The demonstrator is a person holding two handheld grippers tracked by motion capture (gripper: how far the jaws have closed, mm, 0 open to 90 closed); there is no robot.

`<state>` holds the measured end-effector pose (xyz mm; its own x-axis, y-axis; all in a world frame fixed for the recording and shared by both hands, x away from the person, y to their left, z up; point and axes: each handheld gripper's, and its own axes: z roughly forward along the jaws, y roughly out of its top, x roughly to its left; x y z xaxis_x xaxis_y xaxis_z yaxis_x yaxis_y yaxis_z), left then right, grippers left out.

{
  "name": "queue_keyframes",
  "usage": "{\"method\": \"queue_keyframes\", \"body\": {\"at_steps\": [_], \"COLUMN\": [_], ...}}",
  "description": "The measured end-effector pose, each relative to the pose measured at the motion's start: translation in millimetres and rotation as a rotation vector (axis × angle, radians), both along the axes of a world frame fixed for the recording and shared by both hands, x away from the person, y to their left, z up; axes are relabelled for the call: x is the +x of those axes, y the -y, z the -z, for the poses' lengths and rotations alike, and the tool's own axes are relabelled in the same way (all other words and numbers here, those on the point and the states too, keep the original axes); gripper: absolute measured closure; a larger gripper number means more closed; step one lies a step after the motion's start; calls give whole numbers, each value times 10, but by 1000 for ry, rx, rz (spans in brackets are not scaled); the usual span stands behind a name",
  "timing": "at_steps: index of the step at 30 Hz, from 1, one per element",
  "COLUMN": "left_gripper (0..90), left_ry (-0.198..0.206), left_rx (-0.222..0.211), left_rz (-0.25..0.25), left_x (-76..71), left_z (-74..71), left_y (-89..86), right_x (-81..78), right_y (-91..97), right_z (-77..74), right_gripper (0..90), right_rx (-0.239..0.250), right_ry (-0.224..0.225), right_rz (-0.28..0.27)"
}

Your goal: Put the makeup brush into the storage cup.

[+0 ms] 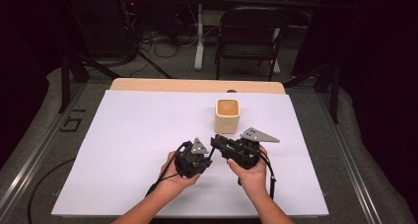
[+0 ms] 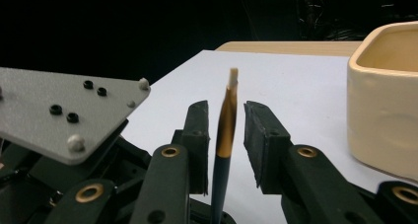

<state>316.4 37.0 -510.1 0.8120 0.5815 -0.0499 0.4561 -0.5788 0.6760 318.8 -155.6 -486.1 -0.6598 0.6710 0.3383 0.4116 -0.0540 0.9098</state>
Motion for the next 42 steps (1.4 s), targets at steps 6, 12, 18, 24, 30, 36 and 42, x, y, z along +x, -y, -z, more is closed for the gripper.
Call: {"method": "queue_keyframes", "body": {"at_steps": [6, 12, 18, 24, 30, 36, 42], "left_gripper": [851, 851, 851, 851, 850, 844, 749], "left_ry": [7, 14, 13, 18, 17, 18, 5], "left_rx": [12, 17, 13, 14, 14, 6, 1], "left_rz": [16, 21, 20, 19, 20, 26, 28], "left_x": [-28, -51, -57, -61, -60, -58, -48], "left_z": [-1, 6, 5, 2, 5, 3, 19], "left_y": [38, 61, 65, 61, 60, 57, 39], "right_x": [-2, 8, 10, 6, 3, -1, -9], "right_y": [10, 36, 59, 55, 58, 56, 78], "right_z": [-13, -21, -29, -32, -36, -42, -66], "right_gripper": [764, 805, 833, 834, 836, 837, 838], "right_rx": [16, 54, 61, 66, 52, 54, 46], "right_ry": [-7, -8, -22, -27, -25, -17, -5], "right_rz": [-3, -5, -8, -5, -1, 0, 7]}}
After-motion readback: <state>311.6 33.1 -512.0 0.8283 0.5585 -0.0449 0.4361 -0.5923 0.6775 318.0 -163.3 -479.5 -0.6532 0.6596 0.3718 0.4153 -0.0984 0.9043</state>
